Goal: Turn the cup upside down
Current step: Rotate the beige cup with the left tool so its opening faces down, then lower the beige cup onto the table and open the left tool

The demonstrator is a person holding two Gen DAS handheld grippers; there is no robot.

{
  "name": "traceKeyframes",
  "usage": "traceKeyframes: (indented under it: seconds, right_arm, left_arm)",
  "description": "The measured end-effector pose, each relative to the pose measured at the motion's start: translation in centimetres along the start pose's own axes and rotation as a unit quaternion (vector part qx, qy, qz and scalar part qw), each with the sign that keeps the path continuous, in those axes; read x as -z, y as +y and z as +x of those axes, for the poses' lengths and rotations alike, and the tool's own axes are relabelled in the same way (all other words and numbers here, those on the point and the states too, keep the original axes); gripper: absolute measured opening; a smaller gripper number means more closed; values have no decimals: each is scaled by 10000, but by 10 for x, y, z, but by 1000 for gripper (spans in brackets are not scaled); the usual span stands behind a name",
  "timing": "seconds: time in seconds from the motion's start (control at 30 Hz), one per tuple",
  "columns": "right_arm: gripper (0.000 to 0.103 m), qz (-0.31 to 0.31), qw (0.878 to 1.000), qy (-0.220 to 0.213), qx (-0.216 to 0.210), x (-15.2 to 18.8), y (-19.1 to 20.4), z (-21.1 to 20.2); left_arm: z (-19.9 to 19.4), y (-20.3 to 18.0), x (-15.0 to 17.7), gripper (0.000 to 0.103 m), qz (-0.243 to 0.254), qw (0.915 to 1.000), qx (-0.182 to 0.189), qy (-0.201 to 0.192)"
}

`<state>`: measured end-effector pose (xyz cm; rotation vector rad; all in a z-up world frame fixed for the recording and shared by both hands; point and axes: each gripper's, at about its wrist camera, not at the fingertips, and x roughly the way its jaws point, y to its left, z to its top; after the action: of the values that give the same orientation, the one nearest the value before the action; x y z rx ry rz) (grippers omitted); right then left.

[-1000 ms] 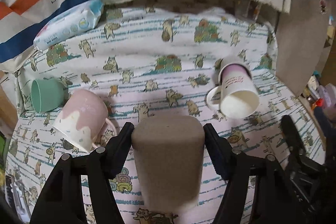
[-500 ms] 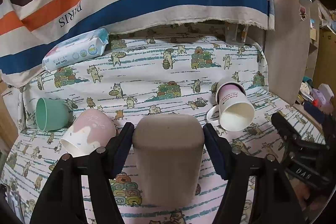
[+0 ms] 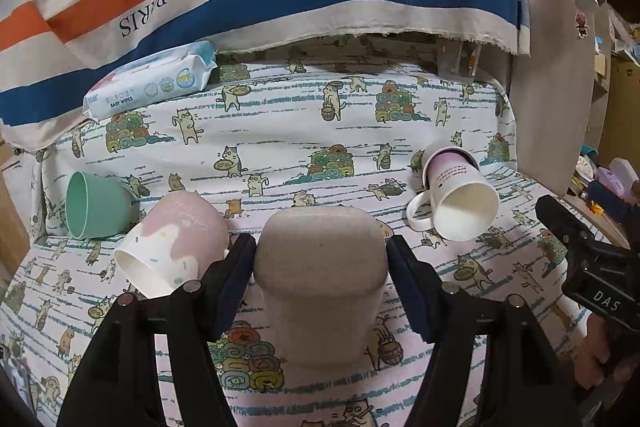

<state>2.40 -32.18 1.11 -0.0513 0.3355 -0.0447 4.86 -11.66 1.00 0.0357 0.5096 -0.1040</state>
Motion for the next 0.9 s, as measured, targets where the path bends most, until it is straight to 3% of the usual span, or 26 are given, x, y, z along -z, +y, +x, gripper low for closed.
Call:
traceKeyframes:
  seconds: [0.07,0.3,0.43,0.6,0.9]
  right_arm:
    - [103,2,10000,11,-3,1,0,1]
    - [103,4,10000,17,-9,2,0,1]
    - [103,-11,10000,67,-51,4,2,4]
    - [103,-5,10000,14,-71,5,1,0]
    - [103,-69,9997,-100,-213,1,3,-5]
  left_arm:
    - [-2,2,0,81,5,10000,-2,-50]
    - [-19,7,1,94,42,9992,101,-391]
    - [-46,11,1,103,101,9956,161,-915]
    - [-79,33,-3,103,-150,9871,203,-1582]
    - [-91,77,2,103,-201,9849,-123,-1714]
